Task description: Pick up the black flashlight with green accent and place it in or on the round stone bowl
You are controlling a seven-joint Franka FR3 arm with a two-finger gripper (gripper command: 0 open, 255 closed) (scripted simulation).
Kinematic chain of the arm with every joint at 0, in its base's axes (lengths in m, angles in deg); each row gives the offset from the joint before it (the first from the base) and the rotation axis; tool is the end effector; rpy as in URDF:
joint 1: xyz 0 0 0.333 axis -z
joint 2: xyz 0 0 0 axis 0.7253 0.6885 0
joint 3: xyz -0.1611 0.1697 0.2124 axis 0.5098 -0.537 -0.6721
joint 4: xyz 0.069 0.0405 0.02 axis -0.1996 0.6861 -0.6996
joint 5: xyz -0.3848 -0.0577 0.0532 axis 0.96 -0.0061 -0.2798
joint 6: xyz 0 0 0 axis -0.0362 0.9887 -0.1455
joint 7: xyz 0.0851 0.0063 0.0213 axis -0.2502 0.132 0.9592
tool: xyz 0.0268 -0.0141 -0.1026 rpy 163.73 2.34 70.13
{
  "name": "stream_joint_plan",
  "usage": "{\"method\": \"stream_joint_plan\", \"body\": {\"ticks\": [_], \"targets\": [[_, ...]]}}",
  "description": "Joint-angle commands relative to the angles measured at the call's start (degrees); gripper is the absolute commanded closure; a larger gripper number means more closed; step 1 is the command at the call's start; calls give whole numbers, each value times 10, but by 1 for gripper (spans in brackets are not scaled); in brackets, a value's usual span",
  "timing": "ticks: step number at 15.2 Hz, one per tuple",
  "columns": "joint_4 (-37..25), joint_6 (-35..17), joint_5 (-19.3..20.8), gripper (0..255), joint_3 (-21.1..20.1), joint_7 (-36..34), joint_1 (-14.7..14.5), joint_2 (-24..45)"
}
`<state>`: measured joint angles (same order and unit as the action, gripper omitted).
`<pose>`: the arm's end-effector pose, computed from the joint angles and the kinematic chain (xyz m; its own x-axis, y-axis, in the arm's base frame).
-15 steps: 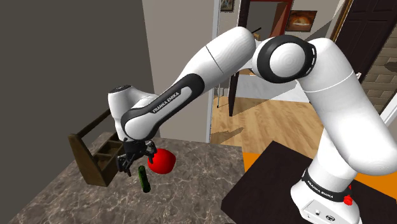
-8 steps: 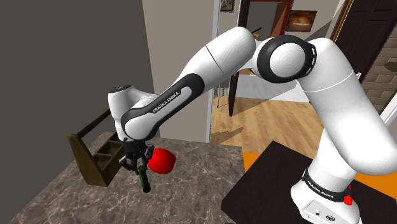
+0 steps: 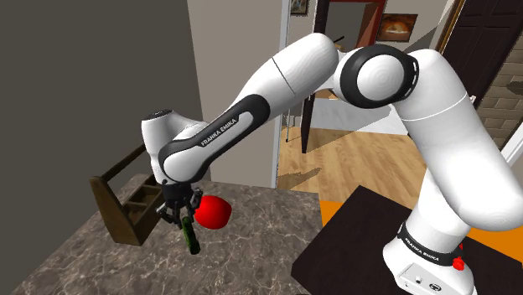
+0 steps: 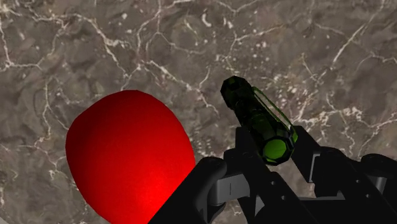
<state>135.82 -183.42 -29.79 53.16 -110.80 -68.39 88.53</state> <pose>0.5605 0.4157 0.2409 0.9938 -0.0461 -0.1012 -0.0485 -0.9986 -0.0223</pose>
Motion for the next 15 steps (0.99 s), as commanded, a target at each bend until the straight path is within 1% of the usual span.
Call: {"method": "stream_joint_plan", "body": {"ticks": [1, 15], "targets": [[-1, 9, -2, 255, -2, 1, 1, -8], [-26, 87, -17, 255, -13, 4, 8, -62]]}}
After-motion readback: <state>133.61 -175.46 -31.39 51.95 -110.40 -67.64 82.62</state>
